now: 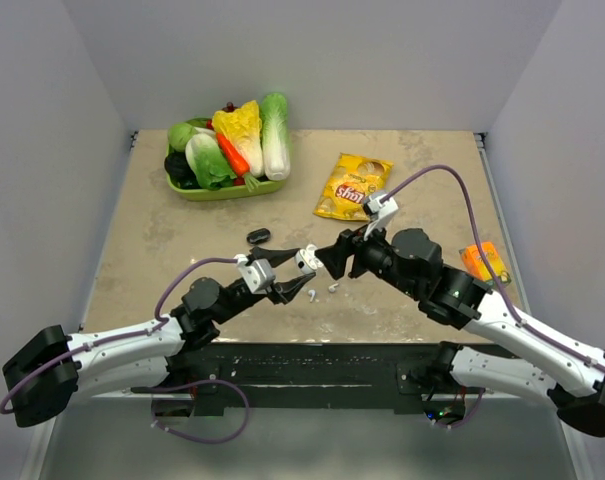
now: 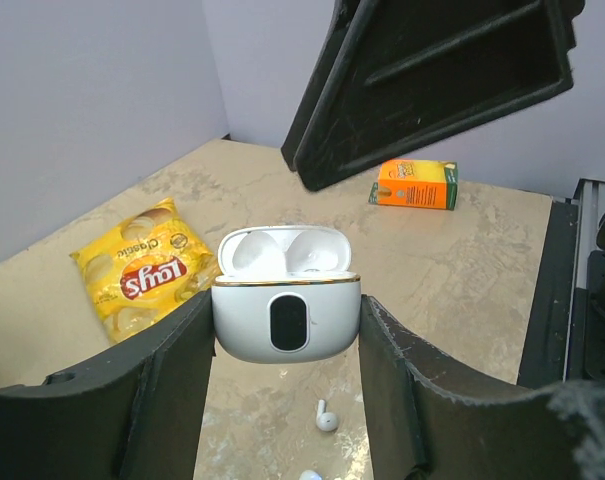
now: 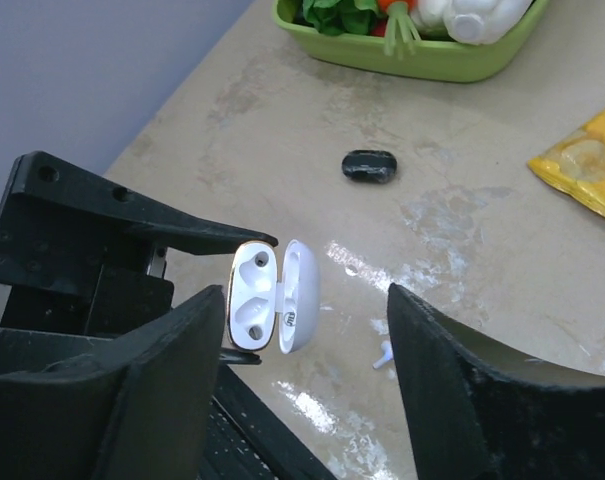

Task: Insert the wireless bluetooth earbuds into the charging case
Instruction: Open the charging case, then pass from the left arm to the right

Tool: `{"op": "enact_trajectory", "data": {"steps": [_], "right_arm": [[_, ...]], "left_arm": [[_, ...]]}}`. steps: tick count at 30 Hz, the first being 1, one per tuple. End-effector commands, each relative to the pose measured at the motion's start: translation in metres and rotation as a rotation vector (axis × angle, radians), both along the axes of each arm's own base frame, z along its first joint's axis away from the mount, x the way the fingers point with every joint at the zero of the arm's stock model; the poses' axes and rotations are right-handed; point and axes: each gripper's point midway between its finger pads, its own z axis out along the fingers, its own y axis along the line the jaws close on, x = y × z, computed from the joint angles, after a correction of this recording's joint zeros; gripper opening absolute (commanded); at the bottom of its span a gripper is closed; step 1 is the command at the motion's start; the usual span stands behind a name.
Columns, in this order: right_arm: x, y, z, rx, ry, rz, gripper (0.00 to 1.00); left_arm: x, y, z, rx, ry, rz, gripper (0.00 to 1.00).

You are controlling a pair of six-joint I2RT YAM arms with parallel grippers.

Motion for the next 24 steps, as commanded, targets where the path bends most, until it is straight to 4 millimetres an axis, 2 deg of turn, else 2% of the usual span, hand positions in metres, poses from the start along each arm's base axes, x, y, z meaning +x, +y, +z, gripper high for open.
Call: {"op": "enact_trajectory", "data": {"steps": [1, 8, 15, 24], "right_arm": [[0.001, 0.018, 0.002, 0.007, 0.019, 0.051, 0.61], [0.007, 0.023, -0.012, -0.019, 0.048, 0.037, 0.57], [0.009, 0.024, -0.007, 0.012, 0.032, 0.028, 0.55], [0.015, 0.024, -0.016, 0.012, 0.060, 0.019, 0.41]], "left_arm": [[-0.001, 0.000, 0.023, -0.066, -0.049, -0.002, 0.00], [-0.004, 0.001, 0.025, -0.071, -0.057, -0.007, 0.00], [-0.004, 0.002, 0.023, -0.073, -0.055, -0.005, 0.00], [-0.006, 0.001, 0.021, -0.075, -0.055, -0.013, 0.00]]}}
